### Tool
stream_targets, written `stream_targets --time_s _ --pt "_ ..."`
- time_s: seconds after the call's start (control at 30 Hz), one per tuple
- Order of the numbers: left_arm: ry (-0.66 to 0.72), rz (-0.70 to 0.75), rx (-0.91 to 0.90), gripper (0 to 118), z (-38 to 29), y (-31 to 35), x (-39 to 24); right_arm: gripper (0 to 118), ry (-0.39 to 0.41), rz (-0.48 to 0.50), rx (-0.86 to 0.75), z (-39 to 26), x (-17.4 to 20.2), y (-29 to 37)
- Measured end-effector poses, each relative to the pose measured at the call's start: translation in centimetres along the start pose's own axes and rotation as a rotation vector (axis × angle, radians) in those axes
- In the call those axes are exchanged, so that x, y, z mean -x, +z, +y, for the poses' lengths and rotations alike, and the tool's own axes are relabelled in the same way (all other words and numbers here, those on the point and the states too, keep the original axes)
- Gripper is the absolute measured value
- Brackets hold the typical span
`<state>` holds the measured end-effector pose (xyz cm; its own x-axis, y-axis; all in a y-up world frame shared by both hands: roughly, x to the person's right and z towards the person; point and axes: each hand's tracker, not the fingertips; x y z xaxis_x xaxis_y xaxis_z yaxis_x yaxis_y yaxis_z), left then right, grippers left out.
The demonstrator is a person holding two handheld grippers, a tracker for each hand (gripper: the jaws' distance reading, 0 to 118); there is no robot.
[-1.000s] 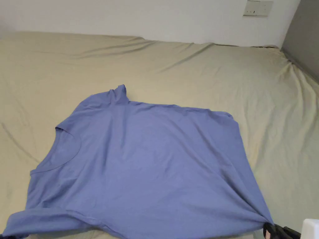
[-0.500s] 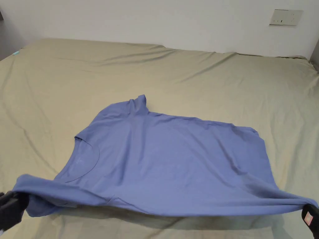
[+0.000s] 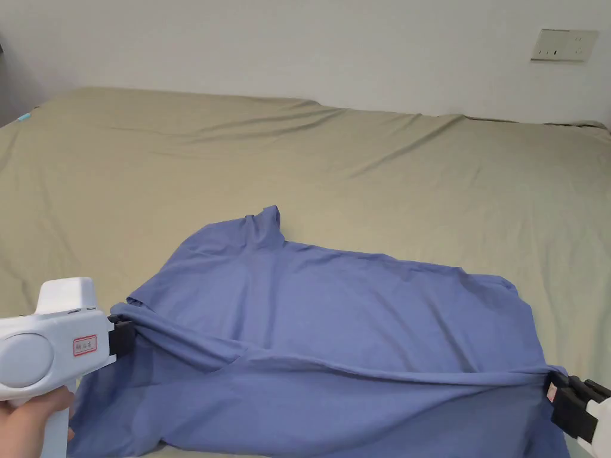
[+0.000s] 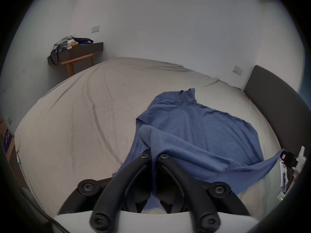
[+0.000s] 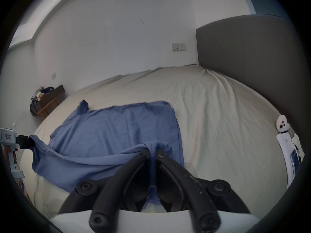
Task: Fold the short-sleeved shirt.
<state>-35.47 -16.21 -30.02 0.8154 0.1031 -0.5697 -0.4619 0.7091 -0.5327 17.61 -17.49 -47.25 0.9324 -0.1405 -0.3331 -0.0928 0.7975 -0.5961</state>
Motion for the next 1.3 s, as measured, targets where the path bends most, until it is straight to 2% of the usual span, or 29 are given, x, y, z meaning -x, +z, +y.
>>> stream_targets --time_s 0.2,0.43,0.5,0.57,0.6,0.63,0.7,0.73,0.8,0.97,1.07,1.1,1.13,1.17,1.2,1.23,1.27,1.3 --pt "0.0 0.033 0.049 4 0.1 -4.3 -0.5 8 0.025 -0.021 0.09 -0.6 -0.9 -5.3" --pt "-0.003 0.061 0.083 7 -0.6 -5.7 -1.1 9 0.032 -0.049 0.138 -1.3 -0.9 -7.1" --pt "0.001 0.07 0.1 16 -0.9 -6.3 -1.1 9 0.034 -0.05 0.151 -1.2 -1.1 -7.3" --pt "0.003 0.071 0.104 49 -1.1 -6.3 -0.8 11 0.031 -0.047 0.158 -1.2 -1.1 -7.2" --pt "0.005 0.073 0.098 69 -1.1 -6.0 -0.7 17 0.035 -0.046 0.151 -1.1 -1.2 -6.9" --pt "0.003 0.07 0.063 87 -1.0 -5.8 -0.1 37 0.043 -0.055 0.101 -1.0 -1.3 -6.3" --pt "0.006 0.016 -0.043 104 -1.0 -3.6 0.4 88 0.045 -0.037 -0.019 -0.2 -1.1 -3.8" --pt "0.026 -0.007 -0.094 112 -0.9 -2.3 0.6 118 0.044 -0.041 -0.057 0.0 -1.0 -2.7" --pt "0.062 -0.05 -0.186 116 -1.3 2.0 -0.2 118 0.035 -0.016 -0.176 -0.2 -1.1 -0.4" --pt "0.023 -0.041 -0.427 118 -4.7 7.9 -0.6 118 0.051 -0.014 -0.255 -0.9 0.0 4.9" --pt "-0.004 -0.029 -0.512 118 -7.6 11.1 -2.0 118 0.049 -0.014 -0.307 -2.7 0.8 7.6" --pt "-0.006 -0.032 -0.522 116 -8.5 11.9 -2.2 118 0.05 -0.021 -0.316 -3.1 1.1 8.4" --pt "-0.007 -0.03 -0.521 109 -9.5 12.7 -2.6 116 0.059 -0.038 -0.331 -3.7 1.4 9.2" --pt "-0.007 -0.037 -0.535 96 -10.5 13.2 -3.0 107 0.07 -0.06 -0.369 -4.5 1.7 10.0" --pt "-0.014 -0.052 -0.572 77 -11.4 13.9 -3.3 87 0.074 -0.07 -0.399 -5.3 2.0 10.7" --pt "-0.024 -0.047 -0.578 36 -12.3 14.5 -3.5 48 0.084 -0.077 -0.415 -6.0 2.3 11.5" --pt "-0.038 -0.036 -0.586 5 -13.0 14.9 -3.8 3 0.092 -0.076 -0.422 -6.5 2.6 12.1" --pt "-0.05 -0.014 -0.589 0 -13.5 15.1 -4.0 2 0.097 -0.083 -0.431 -7.0 2.8 12.7"
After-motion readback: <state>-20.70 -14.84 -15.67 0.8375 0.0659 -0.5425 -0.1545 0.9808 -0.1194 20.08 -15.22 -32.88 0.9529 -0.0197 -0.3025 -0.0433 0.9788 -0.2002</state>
